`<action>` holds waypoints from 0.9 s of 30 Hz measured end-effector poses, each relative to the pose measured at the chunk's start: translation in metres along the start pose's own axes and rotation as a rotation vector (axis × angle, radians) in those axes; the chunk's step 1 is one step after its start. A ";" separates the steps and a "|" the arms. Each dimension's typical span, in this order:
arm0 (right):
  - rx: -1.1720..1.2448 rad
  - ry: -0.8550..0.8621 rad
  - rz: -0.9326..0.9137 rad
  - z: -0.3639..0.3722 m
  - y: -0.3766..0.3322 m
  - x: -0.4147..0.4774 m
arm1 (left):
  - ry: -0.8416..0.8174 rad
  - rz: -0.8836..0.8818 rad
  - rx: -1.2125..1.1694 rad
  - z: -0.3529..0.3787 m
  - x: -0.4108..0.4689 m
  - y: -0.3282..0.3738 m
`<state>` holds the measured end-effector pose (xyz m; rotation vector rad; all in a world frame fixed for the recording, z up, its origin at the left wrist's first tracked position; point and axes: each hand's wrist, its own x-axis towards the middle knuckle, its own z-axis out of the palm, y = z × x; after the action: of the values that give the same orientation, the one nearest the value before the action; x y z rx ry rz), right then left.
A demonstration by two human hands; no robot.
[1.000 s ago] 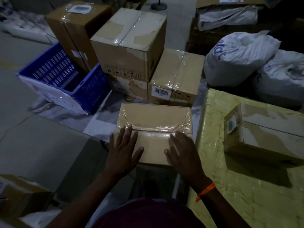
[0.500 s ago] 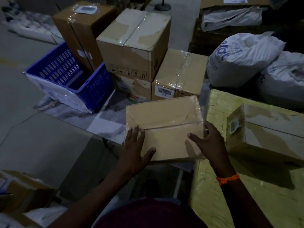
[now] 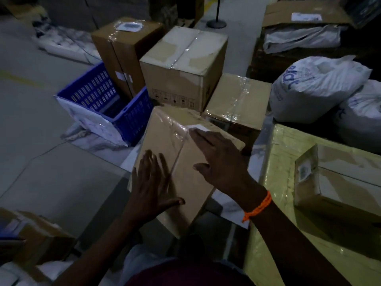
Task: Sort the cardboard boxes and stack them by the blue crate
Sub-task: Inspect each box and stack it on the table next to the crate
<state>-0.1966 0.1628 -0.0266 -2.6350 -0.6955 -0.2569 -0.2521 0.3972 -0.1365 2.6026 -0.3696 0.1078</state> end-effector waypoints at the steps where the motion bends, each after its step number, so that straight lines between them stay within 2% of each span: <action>1: -0.008 -0.016 -0.053 0.001 0.001 0.004 | 0.054 0.031 0.002 -0.007 0.004 0.000; 5: 0.028 -0.104 -0.136 -0.001 0.006 0.011 | 0.230 -0.054 -0.083 -0.029 0.026 -0.014; 8: -0.004 -0.098 -0.182 0.003 0.008 0.012 | 0.114 -0.186 -0.313 -0.041 0.042 -0.023; 11: -0.041 0.051 -0.177 0.009 0.016 0.013 | 0.103 -0.230 -0.424 -0.042 0.052 -0.031; 13: -0.042 0.228 -0.058 0.019 0.015 0.007 | 0.123 -0.236 -0.444 -0.045 0.055 -0.022; 15: 0.085 0.375 0.248 0.035 0.013 -0.006 | 0.075 -0.178 -0.497 -0.041 0.053 -0.013; 17: 0.429 0.404 0.660 0.050 0.018 -0.017 | -0.029 -0.118 -0.453 -0.030 0.045 -0.006; 19: 0.704 0.401 0.964 0.058 0.035 -0.018 | -0.087 -0.149 -0.416 -0.021 0.042 -0.003; 21: 0.782 0.403 1.014 0.057 0.052 -0.008 | -0.073 -0.145 -0.423 -0.019 0.050 -0.004; 23: 0.761 0.370 0.950 0.052 0.062 0.001 | -0.070 -0.144 -0.428 -0.026 0.063 0.000; 27: 0.828 0.435 0.896 0.039 0.067 0.011 | 0.041 -0.285 -0.483 -0.040 0.077 -0.009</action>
<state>-0.1508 0.1304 -0.0808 -1.7524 0.4625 -0.1955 -0.1759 0.4064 -0.0948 2.1425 -0.0008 -0.0250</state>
